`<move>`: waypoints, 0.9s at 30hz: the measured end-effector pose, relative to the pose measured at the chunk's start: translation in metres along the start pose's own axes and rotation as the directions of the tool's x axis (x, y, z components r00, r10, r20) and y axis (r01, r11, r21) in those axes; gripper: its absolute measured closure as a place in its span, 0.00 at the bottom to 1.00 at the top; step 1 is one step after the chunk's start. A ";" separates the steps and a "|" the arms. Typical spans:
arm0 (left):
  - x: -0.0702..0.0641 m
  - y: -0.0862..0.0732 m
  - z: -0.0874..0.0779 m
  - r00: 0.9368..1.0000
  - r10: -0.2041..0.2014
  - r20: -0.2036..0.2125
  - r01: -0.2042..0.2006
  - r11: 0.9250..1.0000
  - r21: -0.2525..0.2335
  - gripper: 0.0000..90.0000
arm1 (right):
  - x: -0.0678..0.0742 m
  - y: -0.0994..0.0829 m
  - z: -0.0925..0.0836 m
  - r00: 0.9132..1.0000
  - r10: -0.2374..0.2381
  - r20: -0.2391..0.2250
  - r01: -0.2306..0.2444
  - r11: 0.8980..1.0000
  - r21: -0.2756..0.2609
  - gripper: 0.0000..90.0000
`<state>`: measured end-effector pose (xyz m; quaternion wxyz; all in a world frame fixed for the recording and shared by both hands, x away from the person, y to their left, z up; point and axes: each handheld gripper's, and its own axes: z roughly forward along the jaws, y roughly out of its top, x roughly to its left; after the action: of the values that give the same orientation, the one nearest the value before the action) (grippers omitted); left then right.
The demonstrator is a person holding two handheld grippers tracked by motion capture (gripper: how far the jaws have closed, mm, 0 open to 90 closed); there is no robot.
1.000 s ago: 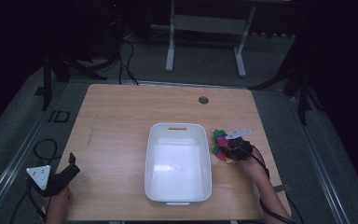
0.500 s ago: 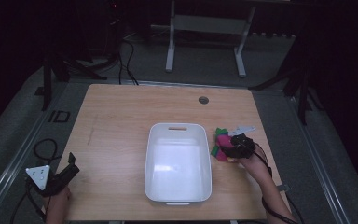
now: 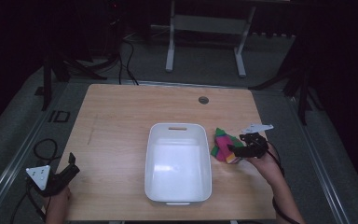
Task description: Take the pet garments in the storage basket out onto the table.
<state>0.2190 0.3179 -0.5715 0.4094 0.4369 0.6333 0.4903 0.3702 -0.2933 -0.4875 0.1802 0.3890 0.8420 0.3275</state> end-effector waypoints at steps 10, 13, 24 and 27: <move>0.000 0.000 0.000 1.000 0.003 -0.003 -0.003 1.000 -0.001 0.02 | -0.014 -0.044 -0.035 0.996 0.091 0.014 -0.089 0.990 -0.109 0.14; 0.000 0.000 0.000 1.000 0.003 -0.001 -0.003 1.000 -0.001 0.02 | -0.017 -0.057 -0.039 0.992 0.121 0.038 -0.114 0.984 -0.139 0.14; 0.000 0.000 0.000 1.000 0.003 0.000 -0.003 1.000 -0.002 0.02 | -0.025 -0.098 -0.046 0.983 0.171 0.068 -0.152 0.963 -0.225 0.14; 0.000 0.000 0.000 1.000 0.004 0.000 -0.004 1.000 -0.002 0.02 | -0.024 -0.109 -0.045 0.980 0.183 0.083 -0.160 0.961 -0.227 0.14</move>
<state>0.2189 0.3174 -0.5716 0.4089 0.4376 0.6319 0.4919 0.3016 -0.3826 -0.5293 0.2363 0.4547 0.7534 0.4122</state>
